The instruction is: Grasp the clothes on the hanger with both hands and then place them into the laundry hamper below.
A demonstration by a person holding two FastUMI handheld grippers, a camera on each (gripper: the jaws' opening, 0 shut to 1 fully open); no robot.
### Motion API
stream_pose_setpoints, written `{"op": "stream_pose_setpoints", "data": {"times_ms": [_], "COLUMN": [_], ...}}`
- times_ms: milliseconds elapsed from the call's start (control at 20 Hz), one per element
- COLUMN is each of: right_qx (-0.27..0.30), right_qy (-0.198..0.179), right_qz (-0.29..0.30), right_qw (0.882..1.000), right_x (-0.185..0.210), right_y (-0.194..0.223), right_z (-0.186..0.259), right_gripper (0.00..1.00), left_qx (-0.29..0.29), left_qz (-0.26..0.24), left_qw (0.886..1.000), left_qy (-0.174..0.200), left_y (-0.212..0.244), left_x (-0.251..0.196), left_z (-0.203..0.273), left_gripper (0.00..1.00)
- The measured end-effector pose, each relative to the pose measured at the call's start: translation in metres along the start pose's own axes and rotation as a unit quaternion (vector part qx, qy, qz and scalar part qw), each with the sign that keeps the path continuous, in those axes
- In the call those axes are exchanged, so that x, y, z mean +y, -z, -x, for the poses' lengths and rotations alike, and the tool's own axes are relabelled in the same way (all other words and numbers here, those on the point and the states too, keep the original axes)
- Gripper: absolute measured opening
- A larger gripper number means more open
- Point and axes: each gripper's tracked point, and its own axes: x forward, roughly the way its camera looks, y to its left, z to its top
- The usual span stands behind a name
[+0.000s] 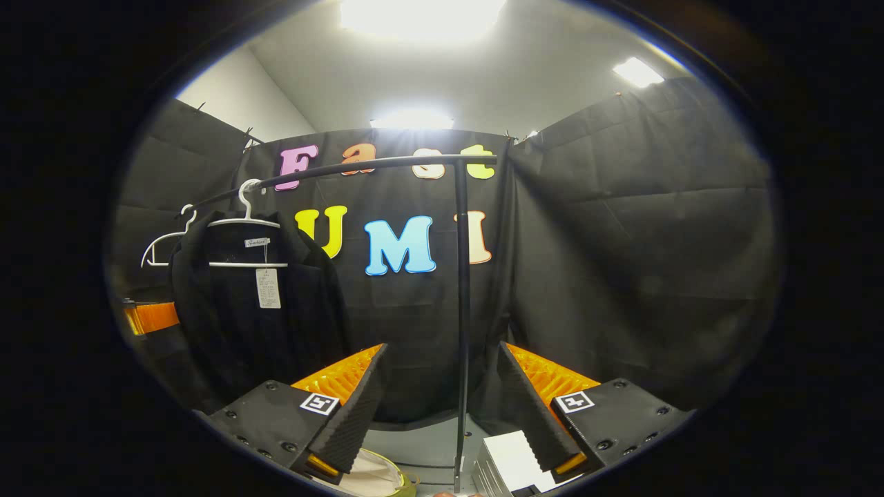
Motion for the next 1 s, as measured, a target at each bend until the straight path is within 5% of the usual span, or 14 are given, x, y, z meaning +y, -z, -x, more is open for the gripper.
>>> {"op": "stream_pose_setpoints", "data": {"times_ms": [650, 1000], "right_qx": [0.003, 0.009], "right_qy": [-0.067, -0.134], "right_qz": [-0.01, -0.006], "right_qw": [0.998, 0.991], "right_x": [0.066, 0.115], "right_y": [-0.022, -0.031], "right_z": [-0.021, -0.061], "right_gripper": [0.98, 0.93], "left_qx": [-0.008, -0.012], "left_qz": [-0.002, 0.024], "left_qw": [0.998, 0.995], "left_qy": [-0.067, -0.1], "left_y": [-0.015, -0.03], "left_x": [0.061, 0.07], "left_z": [0.017, -0.012], "left_gripper": [0.97, 0.98]}}
